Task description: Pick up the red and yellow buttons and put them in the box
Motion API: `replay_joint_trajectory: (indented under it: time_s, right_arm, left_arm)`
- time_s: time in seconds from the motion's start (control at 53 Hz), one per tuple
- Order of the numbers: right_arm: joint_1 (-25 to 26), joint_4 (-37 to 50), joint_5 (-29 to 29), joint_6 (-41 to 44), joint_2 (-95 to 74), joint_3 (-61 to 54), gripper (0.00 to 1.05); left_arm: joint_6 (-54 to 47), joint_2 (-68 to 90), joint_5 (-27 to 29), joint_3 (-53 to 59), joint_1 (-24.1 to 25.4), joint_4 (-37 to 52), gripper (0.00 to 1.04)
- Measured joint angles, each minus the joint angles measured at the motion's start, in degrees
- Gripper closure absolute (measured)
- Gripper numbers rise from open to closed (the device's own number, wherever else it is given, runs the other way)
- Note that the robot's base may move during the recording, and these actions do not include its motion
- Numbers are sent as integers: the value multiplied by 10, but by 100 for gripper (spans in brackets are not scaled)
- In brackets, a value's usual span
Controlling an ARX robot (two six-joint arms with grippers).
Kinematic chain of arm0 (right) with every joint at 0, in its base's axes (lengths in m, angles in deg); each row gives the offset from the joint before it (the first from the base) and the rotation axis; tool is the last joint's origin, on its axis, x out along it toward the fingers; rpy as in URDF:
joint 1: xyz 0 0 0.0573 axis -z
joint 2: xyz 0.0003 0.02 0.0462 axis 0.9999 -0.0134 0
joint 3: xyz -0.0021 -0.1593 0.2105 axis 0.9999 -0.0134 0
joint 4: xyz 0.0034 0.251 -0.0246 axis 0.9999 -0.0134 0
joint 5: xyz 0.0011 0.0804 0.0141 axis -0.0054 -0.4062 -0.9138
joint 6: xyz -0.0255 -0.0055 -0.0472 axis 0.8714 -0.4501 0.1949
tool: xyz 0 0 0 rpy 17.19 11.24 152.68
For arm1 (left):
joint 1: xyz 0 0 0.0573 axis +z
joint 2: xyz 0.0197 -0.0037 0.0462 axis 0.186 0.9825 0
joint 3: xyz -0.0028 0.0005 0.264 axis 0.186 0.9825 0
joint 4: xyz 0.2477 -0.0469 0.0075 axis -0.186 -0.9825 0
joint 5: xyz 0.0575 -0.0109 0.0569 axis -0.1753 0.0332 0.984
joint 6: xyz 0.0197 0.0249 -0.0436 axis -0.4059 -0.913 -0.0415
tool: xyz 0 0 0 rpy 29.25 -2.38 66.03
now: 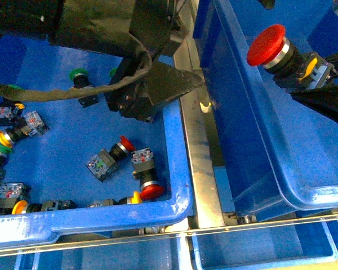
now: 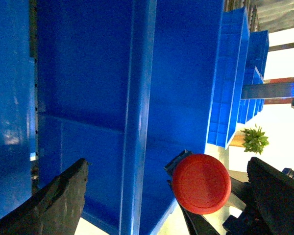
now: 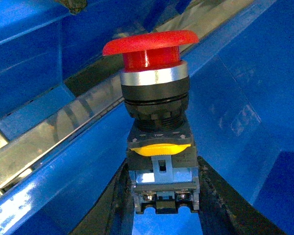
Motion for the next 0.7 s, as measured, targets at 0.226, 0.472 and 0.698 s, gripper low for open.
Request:
replay_joint_trajectory:
  time_s: [0.226, 0.472, 0.698]
  right_arm:
    - [12, -5, -1, 0, 7, -9, 77]
    - [41, -6, -5, 0, 13, -24, 78]
    - [82, -6, -7, -10, 22, -30, 78]
  left_arm:
    - [-43, -7, 12, 0, 30, -18, 8]
    - [-131, -68, 26, 21, 68, -59, 8]
    - [-219, -165, 28, 99, 118, -100, 8]
